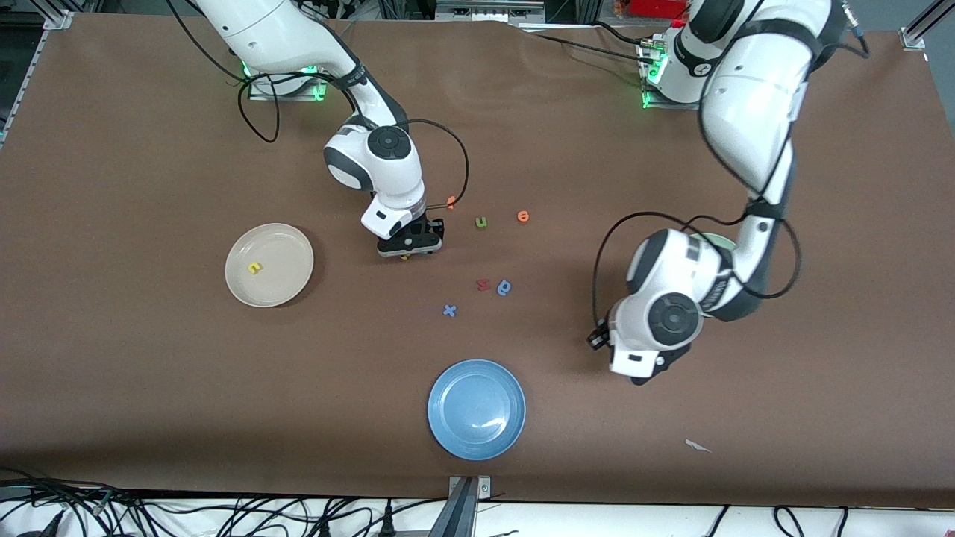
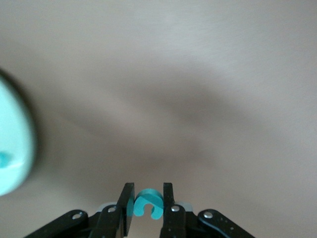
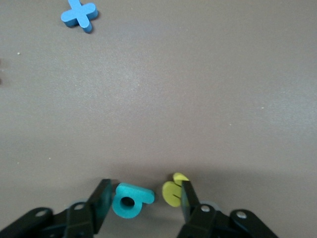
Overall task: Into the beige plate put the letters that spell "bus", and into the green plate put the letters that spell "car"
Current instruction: 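Drop the teal 'c' into the green plate while the right gripper hovers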
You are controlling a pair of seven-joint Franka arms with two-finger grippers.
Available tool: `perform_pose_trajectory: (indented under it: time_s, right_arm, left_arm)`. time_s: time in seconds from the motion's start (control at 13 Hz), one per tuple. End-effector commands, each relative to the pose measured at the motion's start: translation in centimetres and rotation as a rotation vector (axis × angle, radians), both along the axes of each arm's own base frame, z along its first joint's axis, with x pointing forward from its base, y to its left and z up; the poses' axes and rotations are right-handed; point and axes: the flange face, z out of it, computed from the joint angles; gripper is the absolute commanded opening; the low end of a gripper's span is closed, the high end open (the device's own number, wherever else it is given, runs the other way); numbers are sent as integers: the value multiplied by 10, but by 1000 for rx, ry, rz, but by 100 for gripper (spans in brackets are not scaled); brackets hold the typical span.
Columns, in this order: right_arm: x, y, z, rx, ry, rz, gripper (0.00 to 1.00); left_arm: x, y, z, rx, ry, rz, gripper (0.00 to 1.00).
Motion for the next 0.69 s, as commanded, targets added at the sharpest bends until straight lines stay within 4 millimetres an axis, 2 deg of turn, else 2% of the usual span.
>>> perform_pose_trajectory:
  time_s: [0.0, 0.23, 0.39, 0.62]
  right_arm:
    - [2, 3, -9, 7, -9, 16, 63]
    - [9, -3, -4, 0, -23, 12, 70]
    - [9, -3, -4, 1, -24, 12, 71]
    - [10, -5, -4, -1, -25, 11, 71]
  left_arm:
    - [-24, 59, 31, -60, 105, -153, 6]
    - [-52, 142, 28, -123, 153, -297, 5]
    - [-69, 182, -5, -109, 154, -359, 6]
    - [-93, 217, -59, -82, 100, -419, 8]
